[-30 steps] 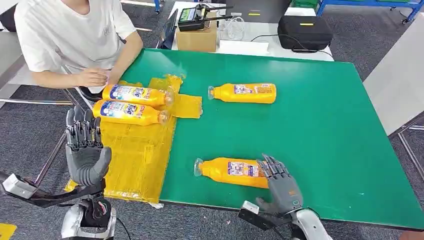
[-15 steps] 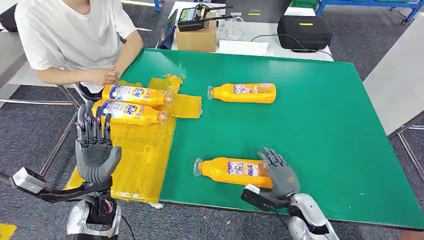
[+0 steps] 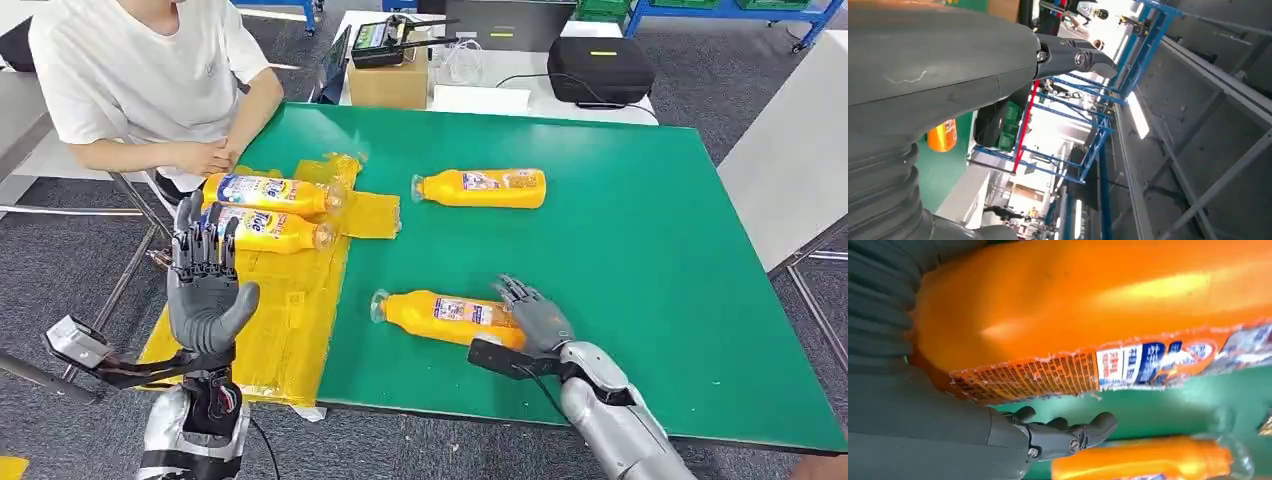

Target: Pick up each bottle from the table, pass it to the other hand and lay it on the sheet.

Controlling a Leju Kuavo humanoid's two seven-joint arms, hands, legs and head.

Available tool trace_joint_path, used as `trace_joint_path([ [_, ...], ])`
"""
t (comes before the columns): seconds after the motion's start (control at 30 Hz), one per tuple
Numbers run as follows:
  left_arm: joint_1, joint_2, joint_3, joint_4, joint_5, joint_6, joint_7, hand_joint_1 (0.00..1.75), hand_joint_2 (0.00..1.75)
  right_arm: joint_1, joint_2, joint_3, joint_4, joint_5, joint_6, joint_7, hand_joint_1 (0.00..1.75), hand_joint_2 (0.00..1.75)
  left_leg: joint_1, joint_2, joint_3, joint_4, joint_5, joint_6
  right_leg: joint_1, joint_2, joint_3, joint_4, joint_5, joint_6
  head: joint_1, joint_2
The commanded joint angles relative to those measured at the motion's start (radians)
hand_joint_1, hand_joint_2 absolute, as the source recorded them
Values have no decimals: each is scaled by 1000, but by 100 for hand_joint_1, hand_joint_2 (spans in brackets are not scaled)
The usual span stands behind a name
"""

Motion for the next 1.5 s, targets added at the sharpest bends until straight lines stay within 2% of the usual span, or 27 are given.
trace_joint_path([
  [0.03,-64,45,-35,115,-22,2,-13,0,175,-94,-17,156,267,-60,127,-17,175,175,0,-3,1,-1,2,2,1,-2,2,-2,1,-3,0,0],
  [0.2,-74,52,-58,134,-51,15,-20,0,175,-128,-21,219,338,-97,157,-9,175,175,1,-5,2,-3,4,3,2,-5,3,-5,5,-7,0,0],
  [0.33,-69,55,-63,133,-55,15,-23,0,175,-135,-26,237,353,-111,168,-4,175,175,0,-2,7,-1,2,2,1,-2,7,-2,3,-5,0,0],
  [0.37,-69,56,-64,132,-55,14,-23,0,175,-137,-27,241,354,-112,172,-5,175,175,1,-5,4,-3,5,3,2,-4,4,-5,5,-7,0,0],
  [0.53,-63,60,-71,128,-56,12,-27,0,175,-114,-19,206,317,-181,119,-82,175,175,1,-3,6,-1,3,2,2,-2,6,-3,4,-6,0,0],
  [0.57,-52,64,-78,114,-58,11,-30,0,175,-82,-18,165,268,-232,79,-113,175,175,1,-5,2,-3,6,3,2,-4,3,-5,7,-7,0,0],
  [0.6,-41,68,-85,102,-67,20,-32,0,175,-45,-17,129,215,-273,46,-135,175,175,1,-4,6,-1,3,2,2,-3,6,-3,4,-6,0,0],
  [0.63,-33,70,-89,95,-68,22,-33,0,175,-24,-19,129,182,-274,43,-128,175,175,1,-5,3,-2,4,3,2,-4,4,-4,6,-7,0,0],
  [0.73,-2,76,-114,69,-145,108,-41,0,175,106,-6,17,-59,-313,-100,-158,175,175,1,-4,8,-2,1,2,2,-1,9,-3,3,-6,0,0],
  [0.77,6,71,-119,69,-143,123,-21,0,175,162,22,-54,-151,-350,-161,-201,169,175,2,-5,6,-5,3,3,3,-3,8,-6,4,-8,-1,0],
  [0.8,16,61,-125,75,-146,147,-7,0,175,214,55,-115,-249,-376,-210,-228,175,175,2,-3,9,-3,0,2,2,-1,10,-3,2,-7,1,0],
  [0.87,21,57,-142,90,-155,179,-10,0,175,263,82,-151,-357,-378,-232,-224,175,175,2,-6,6,-3,0,2,2,-3,9,-3,1,-7,0,0],
  [0.9,20,54,-151,103,-155,194,-6,0,175,282,102,-175,-398,-389,-257,-249,169,175,1,-7,1,-1,0,1,2,-4,4,0,1,-6,0,0],
  [1.03,17,50,-173,133,-158,218,-6,0,175,309,139,-213,-464,-424,-291,-286,171,175,1,-9,-11,-1,1,2,1,-7,-7,1,1,-6,0,0],
  [1.2,22,63,-225,147,-168,212,5,0,175,327,190,-256,-521,-505,-322,-356,175,175,0,-9,-12,-3,1,4,1,-6,-7,-2,1,-7,0,0],
  [1.4,27,80,-273,148,-199,185,1,0,175,323,216,-263,-539,-564,-313,-394,175,175,-1,-8,-15,-2,1,2,0,-6,-11,-1,1,-6,0,0],
  [1.5,34,98,-316,146,-253,156,-15,0,175,295,223,-222,-502,-585,-243,-388,173,175,0,-8,-13,-3,1,3,1,-6,-10,-2,1,-7,0,0],
])
